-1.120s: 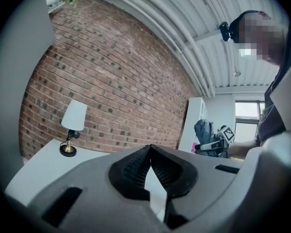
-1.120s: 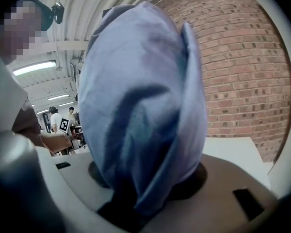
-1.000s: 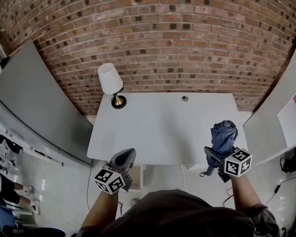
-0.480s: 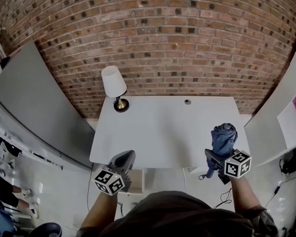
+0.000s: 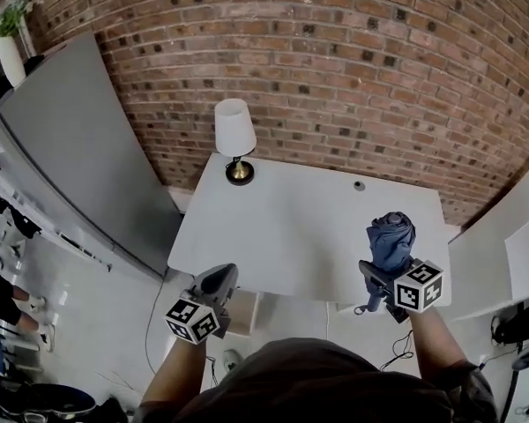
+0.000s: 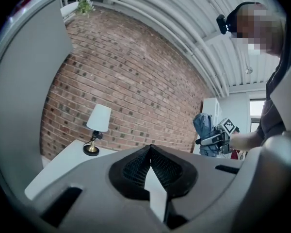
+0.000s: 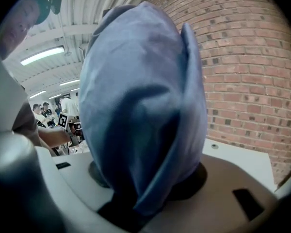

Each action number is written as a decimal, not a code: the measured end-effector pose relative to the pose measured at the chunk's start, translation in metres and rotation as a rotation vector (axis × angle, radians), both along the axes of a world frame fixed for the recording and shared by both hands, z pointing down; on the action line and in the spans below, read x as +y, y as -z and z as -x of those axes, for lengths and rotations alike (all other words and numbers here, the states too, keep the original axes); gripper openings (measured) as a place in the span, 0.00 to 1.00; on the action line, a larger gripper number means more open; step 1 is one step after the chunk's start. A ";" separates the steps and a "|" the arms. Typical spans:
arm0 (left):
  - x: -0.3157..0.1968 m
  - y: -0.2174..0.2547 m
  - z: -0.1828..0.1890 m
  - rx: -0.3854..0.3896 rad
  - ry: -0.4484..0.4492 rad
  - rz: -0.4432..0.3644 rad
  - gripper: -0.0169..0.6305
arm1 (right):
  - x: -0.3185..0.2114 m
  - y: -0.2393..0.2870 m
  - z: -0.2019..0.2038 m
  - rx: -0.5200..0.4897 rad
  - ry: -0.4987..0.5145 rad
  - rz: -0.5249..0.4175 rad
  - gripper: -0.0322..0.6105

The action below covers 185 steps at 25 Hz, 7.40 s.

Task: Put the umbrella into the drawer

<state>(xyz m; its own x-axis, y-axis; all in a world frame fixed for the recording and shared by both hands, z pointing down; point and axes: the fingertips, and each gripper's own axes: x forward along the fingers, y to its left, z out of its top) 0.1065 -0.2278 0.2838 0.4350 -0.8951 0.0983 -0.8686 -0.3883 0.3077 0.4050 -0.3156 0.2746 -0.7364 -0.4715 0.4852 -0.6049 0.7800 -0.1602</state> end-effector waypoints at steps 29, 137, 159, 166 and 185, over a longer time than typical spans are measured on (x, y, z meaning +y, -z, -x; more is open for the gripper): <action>0.287 -0.251 0.304 0.180 0.691 0.255 0.03 | 0.243 -0.270 0.506 0.441 1.012 0.257 0.37; 0.240 -0.378 0.278 0.202 0.656 0.336 0.03 | 0.224 -0.557 0.480 0.956 1.217 -0.241 0.52; 0.100 -0.107 0.208 -0.041 -0.052 0.145 0.03 | 0.123 -0.196 0.350 0.431 0.348 -0.070 0.26; 0.056 -0.034 0.113 -0.117 -0.187 0.041 0.03 | 0.097 -0.112 0.229 0.230 0.096 -0.118 0.22; 0.009 0.052 -0.093 -0.060 -0.222 -0.059 0.03 | 0.056 0.013 -0.017 -0.140 -0.172 -0.222 0.04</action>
